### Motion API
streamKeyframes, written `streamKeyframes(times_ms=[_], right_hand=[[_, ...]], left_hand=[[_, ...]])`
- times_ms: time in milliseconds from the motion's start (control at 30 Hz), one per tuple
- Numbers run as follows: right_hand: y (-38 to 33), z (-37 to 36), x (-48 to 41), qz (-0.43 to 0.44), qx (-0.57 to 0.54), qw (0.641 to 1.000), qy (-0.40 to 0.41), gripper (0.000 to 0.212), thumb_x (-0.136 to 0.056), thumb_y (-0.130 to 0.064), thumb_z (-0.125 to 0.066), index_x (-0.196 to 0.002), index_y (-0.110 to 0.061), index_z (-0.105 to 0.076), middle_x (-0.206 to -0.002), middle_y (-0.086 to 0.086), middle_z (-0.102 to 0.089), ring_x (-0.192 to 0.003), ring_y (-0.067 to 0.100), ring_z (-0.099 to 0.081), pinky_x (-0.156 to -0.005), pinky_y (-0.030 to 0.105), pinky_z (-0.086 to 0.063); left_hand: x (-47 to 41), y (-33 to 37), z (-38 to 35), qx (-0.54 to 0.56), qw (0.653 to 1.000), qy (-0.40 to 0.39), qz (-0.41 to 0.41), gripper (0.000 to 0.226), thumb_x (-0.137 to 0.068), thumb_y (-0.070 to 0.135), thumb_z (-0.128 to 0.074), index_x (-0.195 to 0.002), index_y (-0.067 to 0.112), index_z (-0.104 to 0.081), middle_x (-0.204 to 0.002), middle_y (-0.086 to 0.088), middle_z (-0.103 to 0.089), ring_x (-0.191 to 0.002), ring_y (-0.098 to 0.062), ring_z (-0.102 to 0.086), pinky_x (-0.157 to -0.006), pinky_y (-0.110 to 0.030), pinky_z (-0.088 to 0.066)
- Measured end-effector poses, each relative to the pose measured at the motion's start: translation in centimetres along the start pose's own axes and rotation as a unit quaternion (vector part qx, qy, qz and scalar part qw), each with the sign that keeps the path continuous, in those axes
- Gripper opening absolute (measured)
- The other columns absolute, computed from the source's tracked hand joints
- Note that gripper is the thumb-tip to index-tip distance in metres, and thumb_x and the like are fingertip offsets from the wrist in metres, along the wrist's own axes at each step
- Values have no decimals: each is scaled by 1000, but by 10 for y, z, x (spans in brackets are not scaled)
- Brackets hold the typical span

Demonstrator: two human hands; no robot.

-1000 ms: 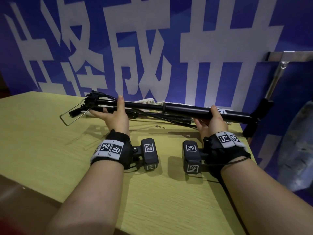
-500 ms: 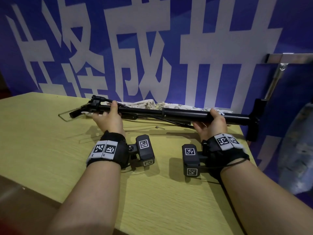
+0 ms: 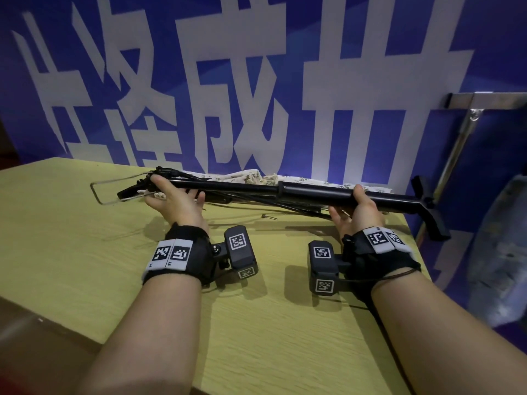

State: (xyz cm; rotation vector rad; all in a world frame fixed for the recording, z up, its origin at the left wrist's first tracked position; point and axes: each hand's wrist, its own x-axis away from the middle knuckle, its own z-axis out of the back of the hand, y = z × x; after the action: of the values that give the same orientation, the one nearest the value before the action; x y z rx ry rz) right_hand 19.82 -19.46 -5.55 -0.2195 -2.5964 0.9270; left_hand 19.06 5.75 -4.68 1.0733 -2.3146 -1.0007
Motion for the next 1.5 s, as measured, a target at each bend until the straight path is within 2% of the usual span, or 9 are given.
streamKeyframes(times_ms=[100,300,500,633,700,933,1100,1233,1500], right_hand=[[-2,1,0,4,-7,1000,10,52,-86,-24,-68,-128,-10,-42,-96,7,-59,-79,24,-59,-64,35,-55],[-2,-1,-1,10,25,999,23,59,-85,-30,-69,-132,-11,-40,-115,9,-57,-86,24,-60,-59,33,-55],[-1,0,-10,14,21,999,-21,47,-97,-26,-50,-138,-7,-38,-131,18,-51,-119,36,-53,-72,39,-56],[1,1,-17,17,38,999,-34,46,-97,-25,-49,-139,-10,-38,-137,16,-48,-121,33,-52,-59,34,-57],[2,0,-19,-1,-6,1000,-26,47,-92,-23,-59,-134,-14,-41,-134,11,-50,-121,33,-51,-51,38,-57],[5,3,-27,-40,-48,998,-20,58,-78,-34,-71,-127,-18,-46,-134,9,-50,-127,37,-44,-84,52,-51],[4,7,-24,-15,-5,999,-40,54,-86,-35,-65,-132,-16,-44,-128,7,-55,-104,26,-60,-50,35,-55],[3,5,-20,34,56,996,-63,52,-98,-30,-49,-140,-2,-36,-138,19,-46,-122,31,-52,-68,28,-58],[0,7,-15,42,73,994,-68,52,-100,-30,-45,-141,0,-34,-142,21,-42,-125,32,-50,-65,24,-57]], left_hand=[[1,0,0,-37,999,-2,-40,51,-98,54,-44,-140,28,-30,-116,0,-59,-97,-18,-67,-74,-28,-58],[-1,2,0,-49,997,18,-65,49,-96,45,-54,-132,17,-38,-130,0,-50,-102,-14,-59,-77,-29,-58],[-9,2,2,-44,996,54,-63,43,-92,36,-62,-120,11,-42,-119,-9,-59,-87,-12,-61,-71,-25,-58],[-11,2,3,-37,994,65,-77,46,-90,32,-67,-120,5,-47,-114,-13,-65,-77,-10,-65,-65,-23,-57],[-11,2,4,-27,994,74,-78,45,-90,29,-67,-124,9,-46,-117,-9,-64,-86,-11,-66,-63,-21,-56],[-7,0,4,-72,993,50,-82,40,-95,33,-60,-130,16,-49,-116,2,-60,-103,-15,-63,-64,-20,-55],[-7,-3,5,-96,990,50,-92,43,-92,40,-62,-127,17,-52,-119,0,-62,-106,-18,-64,-91,-38,-56],[-5,-4,4,-106,989,46,-96,49,-91,44,-62,-129,16,-48,-123,0,-60,-109,-15,-61,-93,-38,-55],[-1,-4,1,-126,987,47,-90,50,-96,46,-53,-136,18,-41,-132,-2,-55,-114,-18,-58,-95,-39,-54]])
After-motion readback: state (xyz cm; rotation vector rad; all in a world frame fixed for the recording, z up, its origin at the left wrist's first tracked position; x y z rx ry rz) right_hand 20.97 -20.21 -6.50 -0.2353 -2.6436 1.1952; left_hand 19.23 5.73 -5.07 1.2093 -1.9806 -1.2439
